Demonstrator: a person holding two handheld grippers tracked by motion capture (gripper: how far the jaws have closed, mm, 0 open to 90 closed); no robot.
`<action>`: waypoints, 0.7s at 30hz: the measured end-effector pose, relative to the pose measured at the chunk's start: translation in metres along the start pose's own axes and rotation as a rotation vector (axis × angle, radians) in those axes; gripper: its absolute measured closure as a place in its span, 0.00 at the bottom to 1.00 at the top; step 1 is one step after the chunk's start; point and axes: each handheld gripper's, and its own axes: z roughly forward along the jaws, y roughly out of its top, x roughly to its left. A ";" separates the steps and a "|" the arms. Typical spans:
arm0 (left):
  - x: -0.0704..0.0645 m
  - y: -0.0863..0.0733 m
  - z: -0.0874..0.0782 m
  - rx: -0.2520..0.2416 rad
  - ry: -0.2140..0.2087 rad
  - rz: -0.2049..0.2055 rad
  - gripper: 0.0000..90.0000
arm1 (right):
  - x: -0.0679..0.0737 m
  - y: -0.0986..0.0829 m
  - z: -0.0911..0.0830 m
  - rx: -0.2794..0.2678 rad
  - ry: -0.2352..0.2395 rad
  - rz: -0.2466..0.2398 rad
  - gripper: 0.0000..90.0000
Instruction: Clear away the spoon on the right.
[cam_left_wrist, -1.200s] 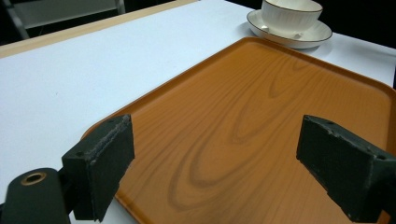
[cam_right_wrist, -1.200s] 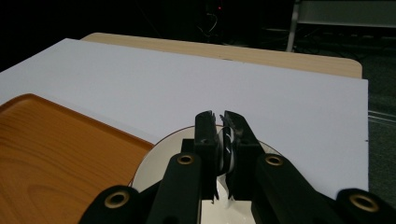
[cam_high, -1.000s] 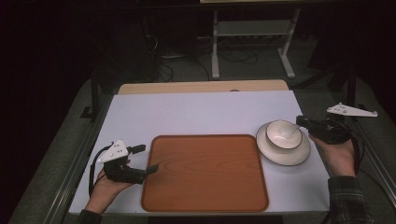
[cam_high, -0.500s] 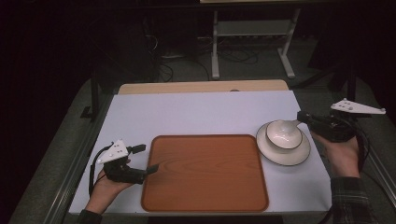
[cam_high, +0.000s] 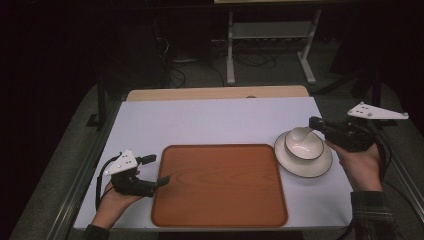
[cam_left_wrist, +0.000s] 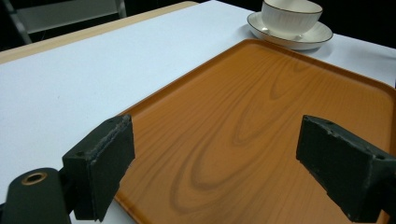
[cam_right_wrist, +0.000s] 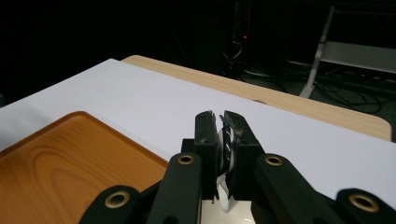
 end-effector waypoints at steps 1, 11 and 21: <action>0.000 0.000 0.000 0.000 0.000 0.000 0.12 | 0.002 0.001 0.001 -0.001 0.009 -0.003 0.93; 0.001 0.000 -0.002 -0.003 0.005 0.001 0.12 | 0.019 0.004 0.012 0.014 0.085 -0.025 0.93; 0.001 0.000 -0.002 -0.005 0.007 0.002 0.12 | 0.038 0.000 0.031 0.069 0.141 -0.059 0.93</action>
